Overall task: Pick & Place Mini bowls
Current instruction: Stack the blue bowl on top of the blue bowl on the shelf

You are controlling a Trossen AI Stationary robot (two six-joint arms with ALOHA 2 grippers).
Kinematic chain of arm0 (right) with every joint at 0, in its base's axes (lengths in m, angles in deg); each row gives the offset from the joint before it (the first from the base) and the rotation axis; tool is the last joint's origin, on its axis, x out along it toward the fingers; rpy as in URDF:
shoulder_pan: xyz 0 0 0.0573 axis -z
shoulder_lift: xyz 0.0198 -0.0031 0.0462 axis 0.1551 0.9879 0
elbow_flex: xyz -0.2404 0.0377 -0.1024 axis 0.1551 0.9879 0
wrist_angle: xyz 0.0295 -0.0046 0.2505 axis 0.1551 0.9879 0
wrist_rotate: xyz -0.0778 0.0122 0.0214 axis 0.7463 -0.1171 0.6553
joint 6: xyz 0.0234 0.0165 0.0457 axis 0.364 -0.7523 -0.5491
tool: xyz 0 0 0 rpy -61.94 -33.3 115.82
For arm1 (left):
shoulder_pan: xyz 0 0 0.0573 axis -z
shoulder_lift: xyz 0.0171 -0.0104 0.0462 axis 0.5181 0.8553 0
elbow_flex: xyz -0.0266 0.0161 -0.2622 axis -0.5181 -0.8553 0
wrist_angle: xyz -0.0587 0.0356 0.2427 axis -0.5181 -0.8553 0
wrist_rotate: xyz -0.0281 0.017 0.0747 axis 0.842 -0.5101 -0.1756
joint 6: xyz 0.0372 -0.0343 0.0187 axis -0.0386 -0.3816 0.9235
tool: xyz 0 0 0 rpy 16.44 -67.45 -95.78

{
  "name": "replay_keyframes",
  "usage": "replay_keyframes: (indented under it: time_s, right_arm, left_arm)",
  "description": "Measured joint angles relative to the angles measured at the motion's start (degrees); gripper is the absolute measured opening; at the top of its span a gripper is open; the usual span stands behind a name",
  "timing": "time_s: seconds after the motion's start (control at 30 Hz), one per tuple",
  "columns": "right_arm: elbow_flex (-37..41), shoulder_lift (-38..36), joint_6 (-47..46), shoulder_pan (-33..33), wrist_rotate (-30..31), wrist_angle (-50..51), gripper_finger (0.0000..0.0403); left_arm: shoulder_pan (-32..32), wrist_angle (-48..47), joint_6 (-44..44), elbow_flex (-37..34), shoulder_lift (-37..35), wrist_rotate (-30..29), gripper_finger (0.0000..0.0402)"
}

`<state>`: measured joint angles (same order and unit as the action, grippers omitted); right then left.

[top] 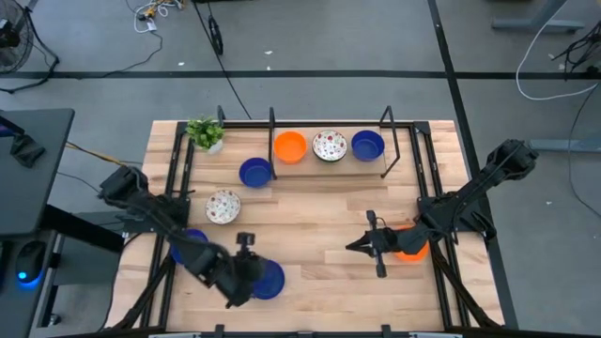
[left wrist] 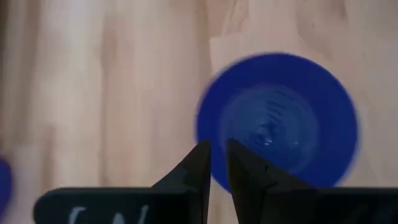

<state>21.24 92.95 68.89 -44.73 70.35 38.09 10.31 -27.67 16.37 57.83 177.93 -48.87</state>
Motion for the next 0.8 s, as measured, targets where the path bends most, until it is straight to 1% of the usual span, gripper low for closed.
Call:
replay_keyframes:
  time_s: [0.07, 0.27, 0.33, 0.4, 0.5, 0.63, 0.73, 0.8]
  right_arm:
    - [0.0, 0.19, 1.38, 1.11, -1.08, -1.65, 0.0006]
    - [0.01, 2.24, 4.0, 4.41, -2.75, -4.34, 0.0006]
    - [0.01, 3.19, 3.94, 5.3, -3.3, -4.58, 0.0006]
    - [0.02, 4.22, 3.88, 6.0, -3.87, -4.49, 0.0006]
    - [0.02, 5.88, 3.8, 6.76, -4.1, -4.49, 0.0006]
    - [0.02, 7.3, 3.82, 7.41, -4.1, -4.89, 0.0006]
    - [0.02, 7.41, 4.08, 8.01, -4.1, -5.05, 0.0006]
    - [0.02, 7.41, 4.21, 8.42, -4.1, -5.11, 0.0006]
  left_arm:
    - [2.11, 0.15, -4.73, -0.8, 0.0, -0.11, 0.005]
    - [6.56, 1.17, -14.24, -3.2, 0.02, -0.12, 0.0048]
    - [7.43, 1.9, -15.72, -4.1, 0.02, -0.15, 0.0049]
    - [8.52, 3.99, -14.69, -5.1, 0.02, -0.17, 0.0056]
    - [9.67, 11.43, -12.0, -6.79, 0.02, -0.3, 0.0088]
    - [9.86, 21.43, -8.98, -8.04, 0.92, 0.71, 0.0153]
    - [9.15, 23.94, -5.89, -8.06, 2.09, 2.57, 0.0199]
    - [8.52, 23.84, -5.05, -8.06, 2.84, 2.95, 0.0218]
